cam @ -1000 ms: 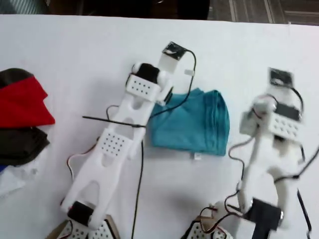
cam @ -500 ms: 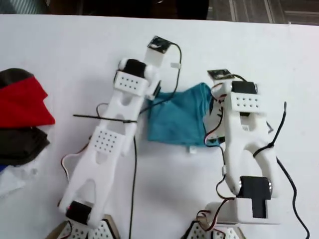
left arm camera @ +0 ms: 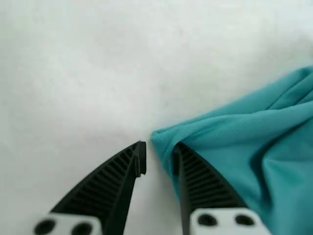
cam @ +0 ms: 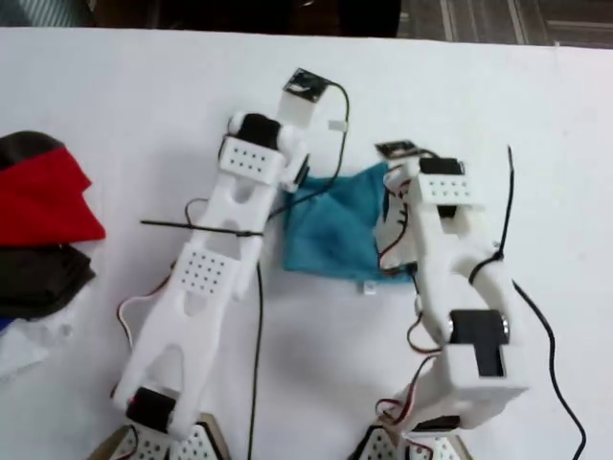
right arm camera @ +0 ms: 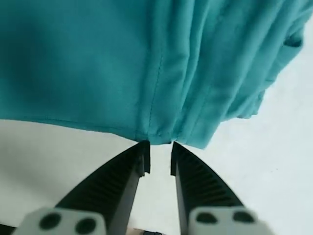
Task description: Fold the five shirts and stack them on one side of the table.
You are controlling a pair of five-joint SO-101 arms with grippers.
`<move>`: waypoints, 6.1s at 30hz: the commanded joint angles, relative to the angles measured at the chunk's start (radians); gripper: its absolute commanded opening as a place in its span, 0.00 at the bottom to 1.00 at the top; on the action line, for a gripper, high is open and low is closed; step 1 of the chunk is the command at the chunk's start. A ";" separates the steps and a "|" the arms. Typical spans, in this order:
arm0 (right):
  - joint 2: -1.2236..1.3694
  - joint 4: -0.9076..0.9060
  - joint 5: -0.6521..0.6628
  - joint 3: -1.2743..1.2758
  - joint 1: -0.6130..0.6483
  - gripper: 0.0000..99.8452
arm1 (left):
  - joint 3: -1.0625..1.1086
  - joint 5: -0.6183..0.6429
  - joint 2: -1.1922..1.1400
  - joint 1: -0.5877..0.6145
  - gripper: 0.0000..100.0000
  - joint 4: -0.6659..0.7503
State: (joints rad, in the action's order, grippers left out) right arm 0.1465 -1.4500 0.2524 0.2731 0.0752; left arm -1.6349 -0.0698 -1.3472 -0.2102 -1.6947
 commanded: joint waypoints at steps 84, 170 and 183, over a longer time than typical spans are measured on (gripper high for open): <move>0.093 0.059 -0.069 -0.104 0.084 0.12 | -0.031 0.002 0.057 0.009 0.12 0.015; -0.082 0.093 0.144 0.055 -0.197 0.02 | -0.036 0.003 0.020 0.028 0.24 0.043; -0.082 0.111 0.144 0.057 -0.205 0.02 | -0.031 -0.002 0.009 0.051 0.24 0.061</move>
State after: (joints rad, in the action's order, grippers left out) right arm 0.1312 -1.3456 0.3874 0.3345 -0.1120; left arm -1.6349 -0.0713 -1.3518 -0.1857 -1.6625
